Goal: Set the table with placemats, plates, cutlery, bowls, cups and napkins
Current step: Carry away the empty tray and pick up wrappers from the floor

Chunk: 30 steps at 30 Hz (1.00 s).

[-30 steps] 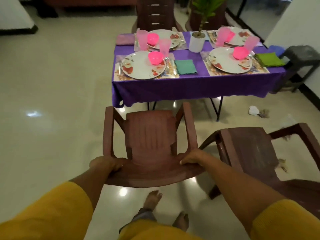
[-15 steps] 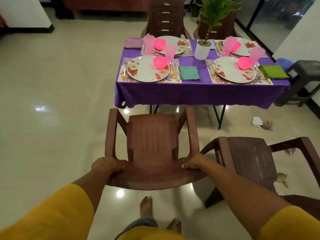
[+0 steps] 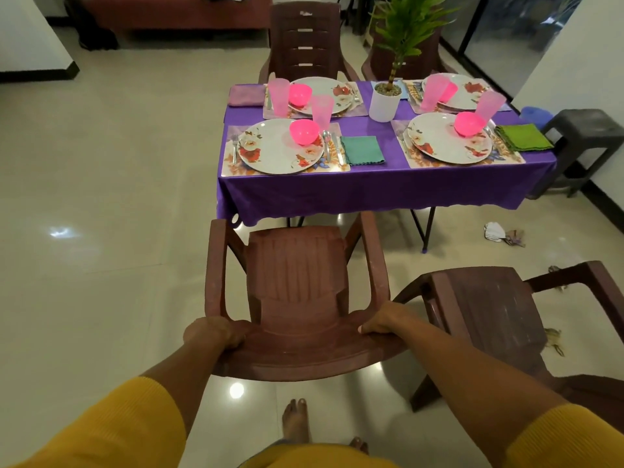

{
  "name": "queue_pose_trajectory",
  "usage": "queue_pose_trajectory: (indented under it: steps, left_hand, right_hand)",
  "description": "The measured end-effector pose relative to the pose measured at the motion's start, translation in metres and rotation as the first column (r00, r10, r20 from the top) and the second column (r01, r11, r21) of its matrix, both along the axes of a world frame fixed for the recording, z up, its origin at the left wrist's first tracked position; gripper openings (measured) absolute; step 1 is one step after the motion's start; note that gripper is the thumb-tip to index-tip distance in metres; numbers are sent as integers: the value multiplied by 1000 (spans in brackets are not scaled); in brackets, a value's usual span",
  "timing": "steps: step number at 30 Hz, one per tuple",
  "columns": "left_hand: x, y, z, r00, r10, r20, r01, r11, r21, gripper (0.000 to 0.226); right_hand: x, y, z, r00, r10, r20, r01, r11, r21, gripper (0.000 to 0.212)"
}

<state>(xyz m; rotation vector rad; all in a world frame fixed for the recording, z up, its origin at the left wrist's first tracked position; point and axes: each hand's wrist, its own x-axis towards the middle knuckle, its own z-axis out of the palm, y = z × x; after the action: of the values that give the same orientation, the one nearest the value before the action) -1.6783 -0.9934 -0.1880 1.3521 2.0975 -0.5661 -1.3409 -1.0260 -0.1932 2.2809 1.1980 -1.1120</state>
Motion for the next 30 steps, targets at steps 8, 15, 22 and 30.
queue_pose_trajectory:
  steps: [8,15,22,30]
  left_hand:
    - [40,7,-11,902,-431,-31,432,901,37,48]
    - [157,-16,23,705,-630,325,451,752,480,27]
    - [275,-98,39,227,-766,601,303,642,704,21]
    - [388,-223,29,134,-606,784,449,742,497,21]
  right_hand:
    - [-5,-11,17,989,70,131,-100,965,242,43]
    - [34,-54,39,1000,-28,-9,29,898,440,29]
    - [107,-169,43,957,-273,-96,270,721,639,17]
    - [216,-326,45,938,-309,156,90,653,752,17]
